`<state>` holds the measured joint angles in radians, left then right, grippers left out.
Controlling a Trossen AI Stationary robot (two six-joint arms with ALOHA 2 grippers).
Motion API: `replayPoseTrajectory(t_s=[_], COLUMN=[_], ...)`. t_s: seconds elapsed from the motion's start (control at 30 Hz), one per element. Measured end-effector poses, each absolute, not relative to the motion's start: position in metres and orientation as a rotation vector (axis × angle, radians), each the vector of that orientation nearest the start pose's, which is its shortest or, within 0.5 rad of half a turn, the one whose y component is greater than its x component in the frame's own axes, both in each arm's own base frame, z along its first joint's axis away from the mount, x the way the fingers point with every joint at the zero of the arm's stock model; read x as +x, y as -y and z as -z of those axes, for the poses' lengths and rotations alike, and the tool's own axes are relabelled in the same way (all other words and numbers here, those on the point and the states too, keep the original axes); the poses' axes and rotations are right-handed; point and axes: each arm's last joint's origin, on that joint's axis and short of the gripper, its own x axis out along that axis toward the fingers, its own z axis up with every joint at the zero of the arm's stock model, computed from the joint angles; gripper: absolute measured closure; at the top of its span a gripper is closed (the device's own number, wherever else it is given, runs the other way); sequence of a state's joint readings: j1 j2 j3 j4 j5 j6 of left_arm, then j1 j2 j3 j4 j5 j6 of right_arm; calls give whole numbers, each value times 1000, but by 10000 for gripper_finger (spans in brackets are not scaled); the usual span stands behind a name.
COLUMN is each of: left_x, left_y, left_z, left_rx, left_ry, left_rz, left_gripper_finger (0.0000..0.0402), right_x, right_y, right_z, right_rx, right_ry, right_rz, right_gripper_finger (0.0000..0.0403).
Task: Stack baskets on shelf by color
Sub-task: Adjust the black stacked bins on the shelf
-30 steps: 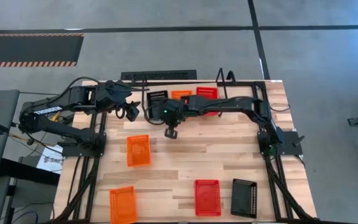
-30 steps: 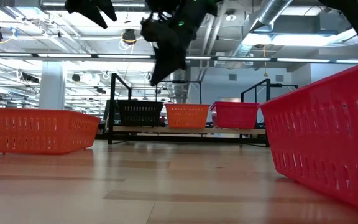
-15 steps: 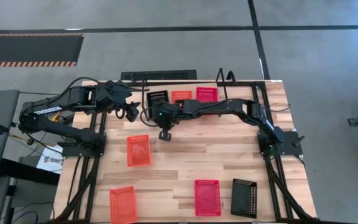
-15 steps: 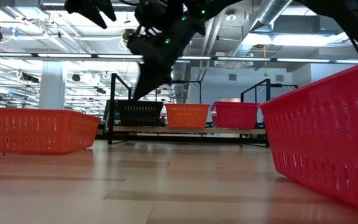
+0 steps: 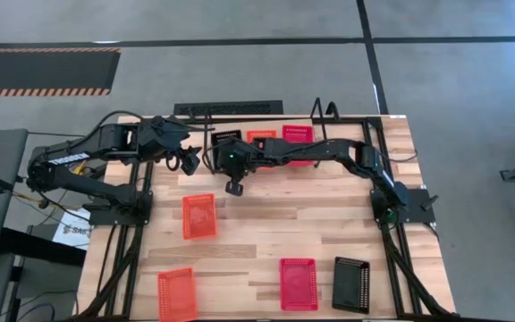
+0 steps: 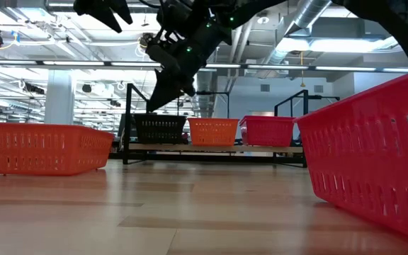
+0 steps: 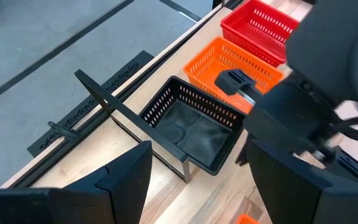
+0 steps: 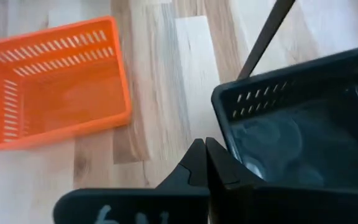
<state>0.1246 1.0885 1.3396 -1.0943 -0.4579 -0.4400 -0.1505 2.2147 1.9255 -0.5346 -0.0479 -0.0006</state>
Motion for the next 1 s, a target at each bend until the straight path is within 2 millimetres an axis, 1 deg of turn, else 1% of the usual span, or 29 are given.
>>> replayPoseTrajectory(t_s=[0.1,0.27,0.33,0.43,0.7,0.8,0.83,0.87,0.93,1.0], left_x=[179,179,179,179,179,179,179,179,179,179], left_y=[-35,-35,-35,-35,-35,-35,-35,-35,-35,-35], left_z=[-386,-386,-386,-386,-386,-386,-386,-386,-386,-386], left_rx=[-261,-261,-261,-261,-270,-269,-270,-270,-269,-270], left_ry=[-705,-705,-704,-704,-701,-701,-701,-701,-701,-701], left_rz=[-720,-720,-720,-720,-723,-724,-723,-724,-724,-724], left_gripper_finger=[150,150,150,150,150,150,150,150,150,150], right_x=[490,491,491,491,488,492,490,490,495,494], right_y=[74,66,62,62,81,82,81,78,73,68], right_z=[-231,-231,-231,-231,-231,-221,-217,-212,-205,-198], right_rx=[83,103,91,69,73,91,102,105,90,88], right_ry=[-829,-824,-828,-827,-827,-839,-870,-899,-893,-929], right_rz=[92,-33,-40,-32,21,25,25,20,6,-7], right_gripper_finger=[403,403,403,403,403,403,403,403,403,403])
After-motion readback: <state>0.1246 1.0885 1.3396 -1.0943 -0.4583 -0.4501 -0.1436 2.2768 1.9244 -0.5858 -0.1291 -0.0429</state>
